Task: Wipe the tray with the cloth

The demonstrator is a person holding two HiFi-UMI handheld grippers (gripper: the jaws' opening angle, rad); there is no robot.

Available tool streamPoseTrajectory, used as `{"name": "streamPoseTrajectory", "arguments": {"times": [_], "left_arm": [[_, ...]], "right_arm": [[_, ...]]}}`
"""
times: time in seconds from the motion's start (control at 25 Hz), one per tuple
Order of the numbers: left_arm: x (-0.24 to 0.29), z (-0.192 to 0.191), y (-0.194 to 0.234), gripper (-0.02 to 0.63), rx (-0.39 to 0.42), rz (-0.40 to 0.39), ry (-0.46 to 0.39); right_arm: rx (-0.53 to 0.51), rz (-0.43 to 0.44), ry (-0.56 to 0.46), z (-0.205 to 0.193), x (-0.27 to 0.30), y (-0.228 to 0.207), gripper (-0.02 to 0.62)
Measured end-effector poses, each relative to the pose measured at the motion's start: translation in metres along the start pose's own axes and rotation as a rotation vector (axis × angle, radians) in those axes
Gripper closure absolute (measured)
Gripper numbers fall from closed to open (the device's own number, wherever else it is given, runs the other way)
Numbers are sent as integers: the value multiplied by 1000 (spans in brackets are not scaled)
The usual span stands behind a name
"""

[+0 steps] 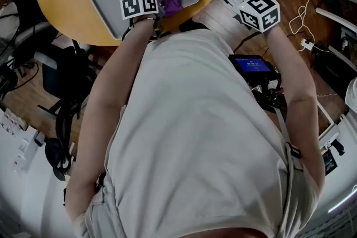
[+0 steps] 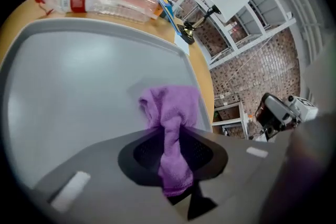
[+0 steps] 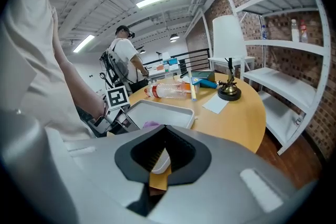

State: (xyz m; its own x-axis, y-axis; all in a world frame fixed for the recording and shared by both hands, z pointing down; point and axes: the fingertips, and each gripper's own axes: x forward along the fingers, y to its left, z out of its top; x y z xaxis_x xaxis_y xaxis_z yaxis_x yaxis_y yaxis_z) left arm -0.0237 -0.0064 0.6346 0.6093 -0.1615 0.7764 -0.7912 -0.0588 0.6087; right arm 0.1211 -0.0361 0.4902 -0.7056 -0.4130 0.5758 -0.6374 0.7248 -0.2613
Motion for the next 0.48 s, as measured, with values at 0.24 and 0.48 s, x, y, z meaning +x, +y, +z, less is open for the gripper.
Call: {"name": "streamPoseTrajectory", "arguments": {"times": [0.24, 0.48], "left_arm": [[-50, -31, 59, 520, -56, 65, -48], [-102, -51, 124, 520, -66, 220, -84]], "right_arm": [[-45, 58, 10, 15, 18, 18, 592], [-74, 102, 15, 22, 30, 34, 592]]}}
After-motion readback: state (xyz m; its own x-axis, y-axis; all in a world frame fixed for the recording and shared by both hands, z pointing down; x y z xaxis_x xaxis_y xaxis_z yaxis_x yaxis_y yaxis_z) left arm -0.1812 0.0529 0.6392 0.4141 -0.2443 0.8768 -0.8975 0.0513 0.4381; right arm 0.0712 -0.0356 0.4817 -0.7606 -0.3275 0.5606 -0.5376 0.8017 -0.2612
